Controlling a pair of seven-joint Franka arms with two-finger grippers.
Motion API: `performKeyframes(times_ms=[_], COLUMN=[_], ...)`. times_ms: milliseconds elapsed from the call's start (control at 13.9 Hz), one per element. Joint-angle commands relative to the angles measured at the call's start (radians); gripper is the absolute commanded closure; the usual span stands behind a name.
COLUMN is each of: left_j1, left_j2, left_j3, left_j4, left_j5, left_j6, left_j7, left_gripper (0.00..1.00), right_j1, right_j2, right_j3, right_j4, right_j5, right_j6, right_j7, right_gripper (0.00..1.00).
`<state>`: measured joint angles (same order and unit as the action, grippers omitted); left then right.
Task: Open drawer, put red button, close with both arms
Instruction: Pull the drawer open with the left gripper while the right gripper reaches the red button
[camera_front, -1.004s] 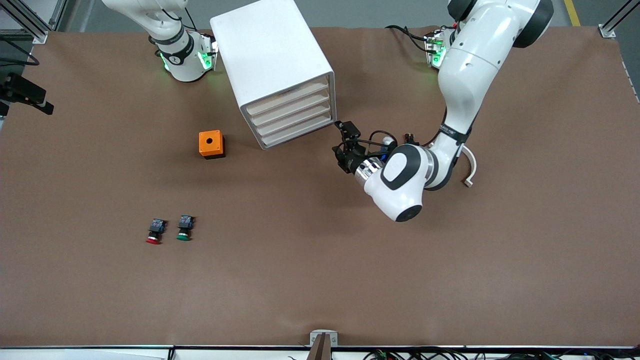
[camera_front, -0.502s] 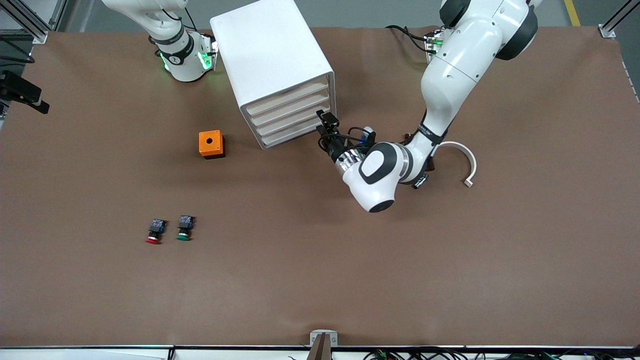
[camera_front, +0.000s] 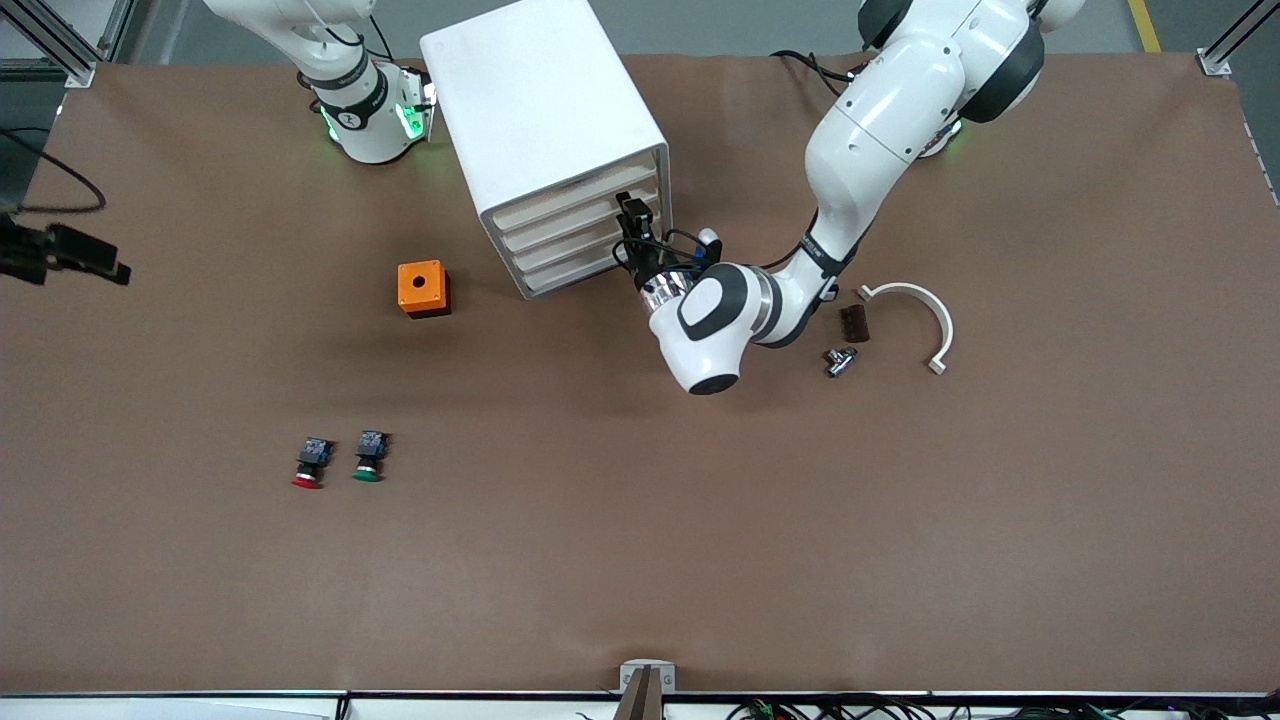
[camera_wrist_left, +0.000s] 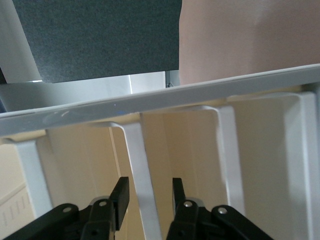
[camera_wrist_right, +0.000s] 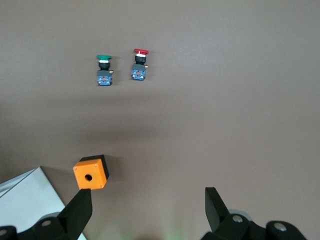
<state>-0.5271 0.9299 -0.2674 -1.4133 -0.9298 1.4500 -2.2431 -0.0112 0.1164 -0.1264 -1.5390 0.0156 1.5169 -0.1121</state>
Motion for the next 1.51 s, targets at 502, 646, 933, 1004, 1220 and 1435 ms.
performKeyframes(times_ms=[502, 646, 933, 1004, 1220, 1435], left_j1=[0.015, 0.044, 0.134, 0.168, 0.226, 0.242], left_j2=[-0.005, -0.003, -0.003, -0.003, 0.006, 0.004], left_j3=[-0.003, -0.001, -0.001, 0.000, 0.000, 0.000], left_j4=[0.001, 0.001, 0.008, 0.010, 0.010, 0.010], left_j5=[-0.015, -0.015, -0.015, -0.012, -0.006, 0.000], left_j6=[-0.013, -0.005, 0.024, 0.041, 0.047, 0.055], left_j7=[-0.021, -0.020, -0.018, -0.018, -0.018, -0.015], left_gripper=[0.92, 0.92, 0.90, 0.89, 0.87, 0.82], right_j1=[0.016, 0.040, 0.057, 0.056, 0.057, 0.068], right_j2=[0.106, 0.165, 0.271, 0.297, 0.365, 0.411], right_j3=[0.013, 0.014, 0.016, 0.016, 0.016, 0.016], right_j4=[-0.381, -0.417, -0.418, -0.418, -0.418, -0.415], right_j5=[0.007, 0.007, 0.014, 0.017, 0.020, 0.093], right_j6=[0.651, 0.776, 0.913, 0.957, 1.041, 1.086], right_j7=[0.099, 0.147, 0.200, 0.200, 0.201, 0.200], right_gripper=[0.00, 0.00, 0.00, 0.00, 0.00, 0.00])
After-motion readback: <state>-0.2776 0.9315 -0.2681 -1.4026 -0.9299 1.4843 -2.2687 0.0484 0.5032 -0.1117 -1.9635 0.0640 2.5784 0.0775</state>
